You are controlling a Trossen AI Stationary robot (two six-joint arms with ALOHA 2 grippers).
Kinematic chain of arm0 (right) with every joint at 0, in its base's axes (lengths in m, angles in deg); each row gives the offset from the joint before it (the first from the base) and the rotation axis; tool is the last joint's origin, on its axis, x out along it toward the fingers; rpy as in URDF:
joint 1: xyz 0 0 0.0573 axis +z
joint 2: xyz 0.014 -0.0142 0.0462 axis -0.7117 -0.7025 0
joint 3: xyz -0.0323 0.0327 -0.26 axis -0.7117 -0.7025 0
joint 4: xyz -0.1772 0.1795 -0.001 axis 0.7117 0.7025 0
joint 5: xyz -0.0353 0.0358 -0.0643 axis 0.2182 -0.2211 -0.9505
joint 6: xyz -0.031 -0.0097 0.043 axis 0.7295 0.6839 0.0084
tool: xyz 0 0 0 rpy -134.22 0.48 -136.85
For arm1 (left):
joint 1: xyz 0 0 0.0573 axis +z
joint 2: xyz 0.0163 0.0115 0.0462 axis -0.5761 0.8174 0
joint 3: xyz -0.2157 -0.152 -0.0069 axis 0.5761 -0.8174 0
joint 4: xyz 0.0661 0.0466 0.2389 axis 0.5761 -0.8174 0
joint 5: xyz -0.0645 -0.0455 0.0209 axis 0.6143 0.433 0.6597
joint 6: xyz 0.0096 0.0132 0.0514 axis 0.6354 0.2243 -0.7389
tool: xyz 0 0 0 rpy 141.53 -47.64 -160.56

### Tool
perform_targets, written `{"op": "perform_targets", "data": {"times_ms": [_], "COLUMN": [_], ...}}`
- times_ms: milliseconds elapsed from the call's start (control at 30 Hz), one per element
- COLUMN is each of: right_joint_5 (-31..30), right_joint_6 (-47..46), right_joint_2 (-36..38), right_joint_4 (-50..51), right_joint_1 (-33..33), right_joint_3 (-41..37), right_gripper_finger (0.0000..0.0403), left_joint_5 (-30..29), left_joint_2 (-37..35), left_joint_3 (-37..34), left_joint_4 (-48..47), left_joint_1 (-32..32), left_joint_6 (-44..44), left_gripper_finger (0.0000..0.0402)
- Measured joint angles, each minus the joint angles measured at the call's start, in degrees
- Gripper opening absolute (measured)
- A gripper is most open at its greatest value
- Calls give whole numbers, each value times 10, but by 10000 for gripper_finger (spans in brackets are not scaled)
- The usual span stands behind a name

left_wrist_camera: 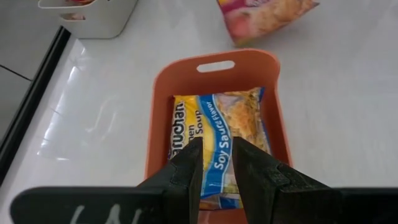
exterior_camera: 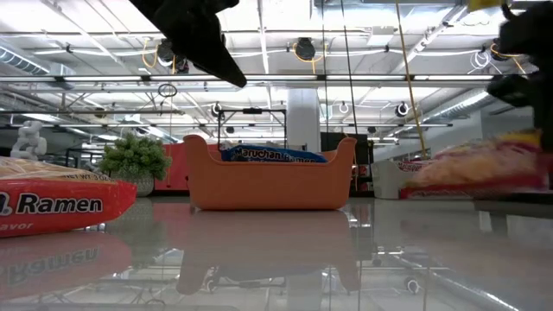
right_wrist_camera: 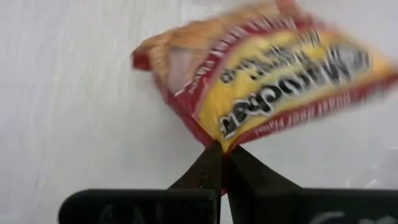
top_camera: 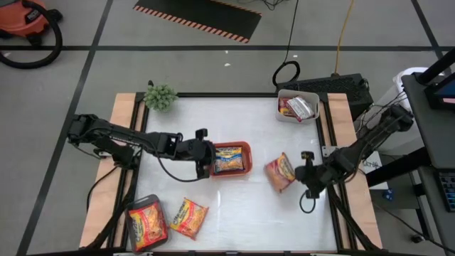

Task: Sort Maruchan noodles
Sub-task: Put the red noodle pack into the gray bin

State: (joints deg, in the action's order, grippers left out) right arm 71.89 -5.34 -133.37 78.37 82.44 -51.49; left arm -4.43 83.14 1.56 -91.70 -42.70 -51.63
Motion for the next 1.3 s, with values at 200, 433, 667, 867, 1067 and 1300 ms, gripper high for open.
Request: {"op": "perform_targets", "data": {"times_ms": [200,433,667,867,1067,1300], "right_joint_5": [1,-43,-79,-137,-179,-179], "right_joint_6": [126,216,334,483,638,753], "right_joint_2": [2,3,4,4,4,4], "right_joint_4": [86,186,200,192,119,-4], "right_joint_1": [-75,-167,-276,-394,-520,-662], "right_joint_3": [80,142,152,152,152,152], "right_gripper_finger": [0,0,0,0,0,0], "left_joint_5": [0,0,0,0,1,1], "left_joint_2": [0,0,0,0,0,-1], "left_joint_3": [0,0,0,0,0,0], "left_joint_4": [0,-3,-3,1,13,17], "left_joint_1": [1,1,1,1,1,1], "left_joint_6": [1,1,-10,-8,0,7], "left_gripper_finger": [92,92,92,92,92,92]}}
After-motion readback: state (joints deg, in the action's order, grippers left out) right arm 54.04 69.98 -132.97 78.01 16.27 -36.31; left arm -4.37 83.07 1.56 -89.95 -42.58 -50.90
